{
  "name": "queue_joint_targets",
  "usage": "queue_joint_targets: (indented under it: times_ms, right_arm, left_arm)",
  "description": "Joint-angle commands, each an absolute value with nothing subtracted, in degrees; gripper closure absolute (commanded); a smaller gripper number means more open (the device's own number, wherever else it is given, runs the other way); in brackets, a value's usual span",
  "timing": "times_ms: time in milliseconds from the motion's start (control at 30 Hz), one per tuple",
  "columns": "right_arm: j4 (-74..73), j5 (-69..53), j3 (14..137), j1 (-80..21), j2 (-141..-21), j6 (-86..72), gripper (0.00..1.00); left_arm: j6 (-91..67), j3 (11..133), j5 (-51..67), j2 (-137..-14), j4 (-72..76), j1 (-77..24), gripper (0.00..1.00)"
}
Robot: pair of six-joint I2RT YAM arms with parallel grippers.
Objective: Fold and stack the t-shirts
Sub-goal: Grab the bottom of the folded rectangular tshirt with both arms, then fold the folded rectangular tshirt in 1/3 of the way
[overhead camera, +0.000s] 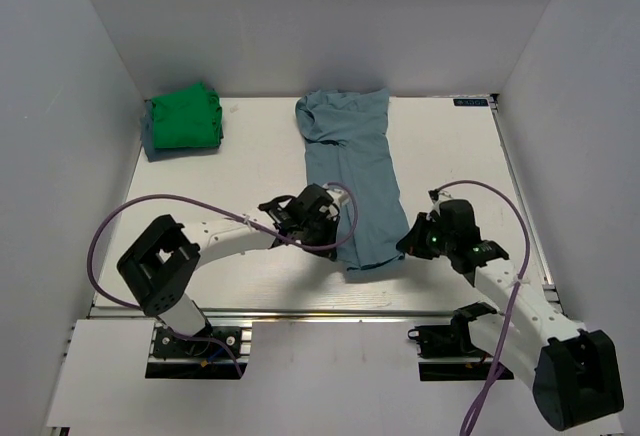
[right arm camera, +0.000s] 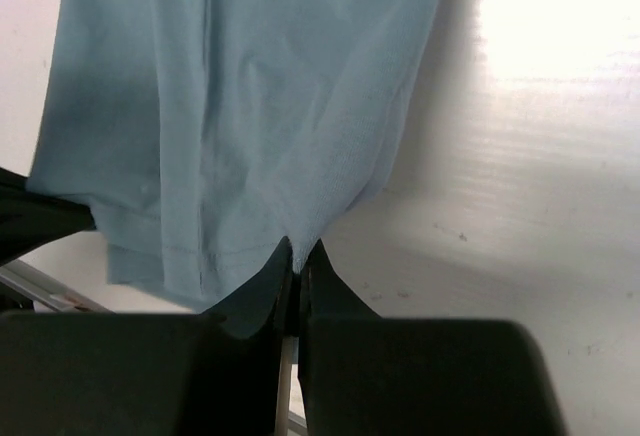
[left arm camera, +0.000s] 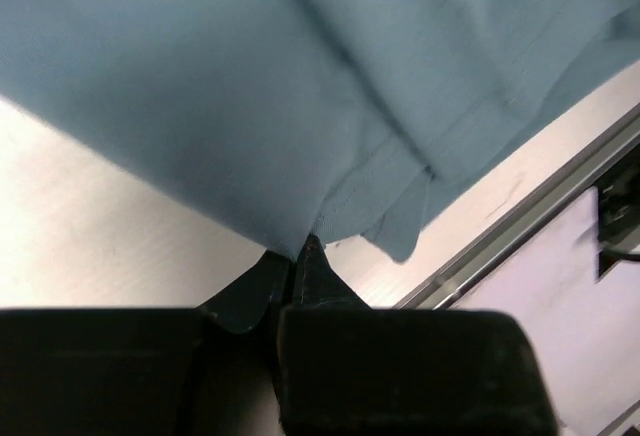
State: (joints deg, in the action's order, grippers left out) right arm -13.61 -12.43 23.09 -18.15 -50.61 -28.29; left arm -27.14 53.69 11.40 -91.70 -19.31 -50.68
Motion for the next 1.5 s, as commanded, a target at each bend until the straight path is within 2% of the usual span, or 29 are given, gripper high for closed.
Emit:
queue_joint_targets:
  times_ms: [0, 200, 367, 933, 1467]
  right_arm:
    - [-9.7, -10.9, 27.8, -18.2, -52.9, -27.9, 1.00]
    - [-8.2, -5.5, 37.8, -18.1, -61.3, -27.9, 1.00]
    - [-8.3, -2.7, 46.3, -18.1, -71.1, -26.9, 1.00]
    - [-15.8, -1.5, 80.3, -16.8, -100.1, -22.6, 1.00]
    - [-16.4, -4.7, 92.6, -14.8, -115.6, -24.4, 1.00]
  left_arm:
    - [-26.3, 59.8, 9.9, -91.0, -20.3, -49.6, 1.00]
    - [-31.2, 67.8, 1.7, -95.0, -26.1, -44.7, 1.00]
    - [-31.7, 72.9, 1.7, -97.6, -26.9, -38.5, 1.00]
    - [-29.5, 90.9, 5.8, -111.6, -26.1, -28.2, 1.00]
    - [-27.9, 99.9, 11.1, -123.2, -23.6, -24.7, 0.98]
